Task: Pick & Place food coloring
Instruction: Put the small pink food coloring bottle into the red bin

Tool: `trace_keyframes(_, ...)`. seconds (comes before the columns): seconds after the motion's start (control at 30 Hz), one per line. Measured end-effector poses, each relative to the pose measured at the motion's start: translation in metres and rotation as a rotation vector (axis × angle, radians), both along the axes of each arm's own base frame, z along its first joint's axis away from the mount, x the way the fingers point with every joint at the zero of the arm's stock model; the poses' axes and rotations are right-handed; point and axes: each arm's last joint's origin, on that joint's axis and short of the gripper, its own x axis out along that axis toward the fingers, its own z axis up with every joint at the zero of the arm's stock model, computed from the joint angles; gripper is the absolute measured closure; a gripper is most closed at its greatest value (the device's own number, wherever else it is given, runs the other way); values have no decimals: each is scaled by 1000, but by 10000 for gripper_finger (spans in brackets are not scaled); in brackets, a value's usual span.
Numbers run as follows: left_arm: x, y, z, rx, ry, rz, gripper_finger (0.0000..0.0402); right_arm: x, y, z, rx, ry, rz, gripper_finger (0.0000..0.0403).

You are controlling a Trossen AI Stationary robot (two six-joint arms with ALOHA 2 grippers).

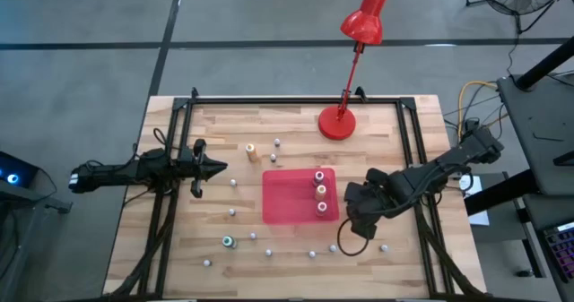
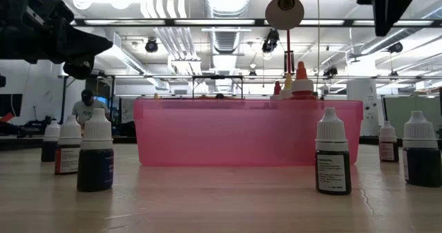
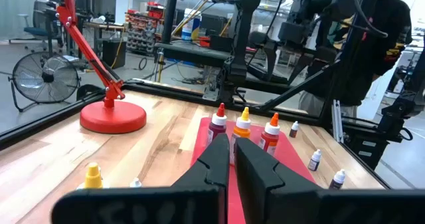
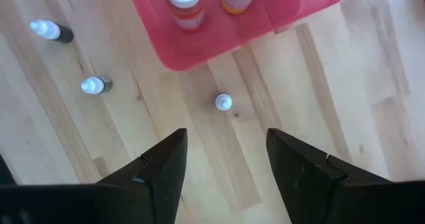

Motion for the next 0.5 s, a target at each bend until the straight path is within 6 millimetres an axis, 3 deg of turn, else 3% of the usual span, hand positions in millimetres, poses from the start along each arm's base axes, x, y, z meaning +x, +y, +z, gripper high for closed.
trace_keyframes(0.5,0,0,0,0,0,0,402,-7,-9,-62,-43,-56,-116,202)
